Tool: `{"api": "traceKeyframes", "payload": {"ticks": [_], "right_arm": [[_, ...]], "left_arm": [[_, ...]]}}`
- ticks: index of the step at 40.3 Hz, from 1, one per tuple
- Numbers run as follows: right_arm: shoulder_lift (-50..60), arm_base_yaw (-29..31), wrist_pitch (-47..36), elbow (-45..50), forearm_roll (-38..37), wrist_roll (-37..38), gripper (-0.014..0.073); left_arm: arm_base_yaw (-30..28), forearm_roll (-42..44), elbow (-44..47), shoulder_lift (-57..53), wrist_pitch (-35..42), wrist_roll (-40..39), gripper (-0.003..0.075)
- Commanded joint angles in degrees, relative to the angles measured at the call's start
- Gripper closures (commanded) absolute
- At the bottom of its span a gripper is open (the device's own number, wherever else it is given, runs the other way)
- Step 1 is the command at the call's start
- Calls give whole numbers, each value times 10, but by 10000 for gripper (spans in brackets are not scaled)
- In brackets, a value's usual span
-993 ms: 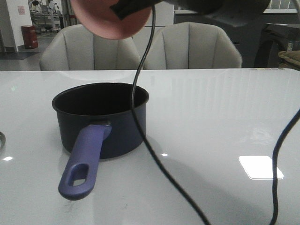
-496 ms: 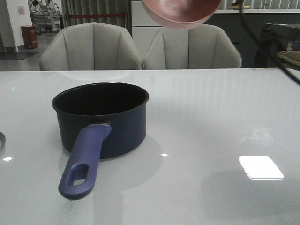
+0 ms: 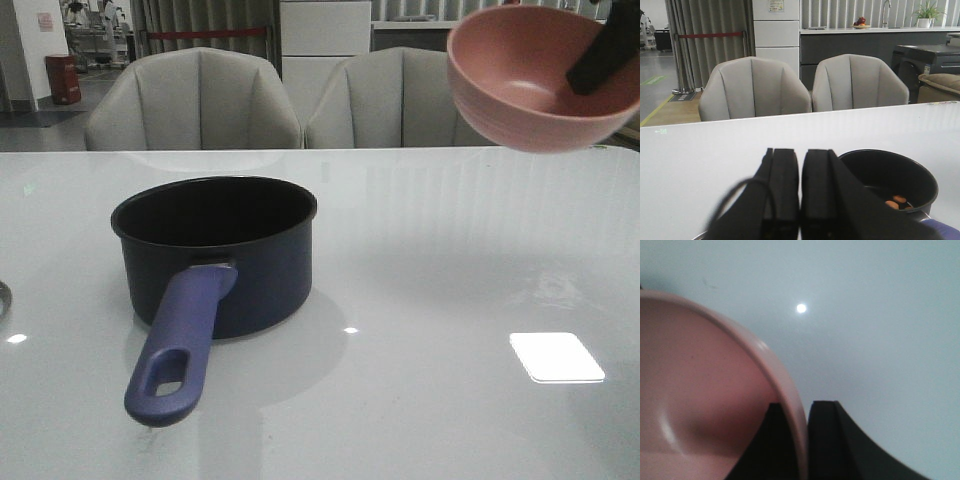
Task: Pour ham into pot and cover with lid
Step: 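Carry the empty pink bowl back and lower it onto the table, then release the pink bowl and withdraw the right gripper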
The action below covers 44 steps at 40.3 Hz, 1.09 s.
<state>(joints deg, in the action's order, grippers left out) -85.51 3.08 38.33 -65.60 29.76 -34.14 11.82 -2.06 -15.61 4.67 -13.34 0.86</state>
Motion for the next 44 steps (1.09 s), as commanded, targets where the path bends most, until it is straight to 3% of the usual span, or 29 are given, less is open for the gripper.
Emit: {"api": "traceKeyframes", "payload": {"ticks": [1,7,22,25,33,44], "right_arm": [[17,4,1,-22,-91,97,457],[-24,4,45,-22,-147,166,457],[-156,4,104,-22,-146,172,443],[-168,4,104,-22,-146,172,380],[-169,4,104,-30,-154,172,87],[-72,4,68,-33,-192,172,57]], "left_arm": [[3,-1,-15,6,46,-1,607],[3,-1,-15,6,46,-1,607],[3,-1,-15,6,46,-1,607],[3,-1,-15,6,46,-1,607],[3,-1,-15,6,45,-1,607],[3,-1,-15,6,45,-1,607]]}}
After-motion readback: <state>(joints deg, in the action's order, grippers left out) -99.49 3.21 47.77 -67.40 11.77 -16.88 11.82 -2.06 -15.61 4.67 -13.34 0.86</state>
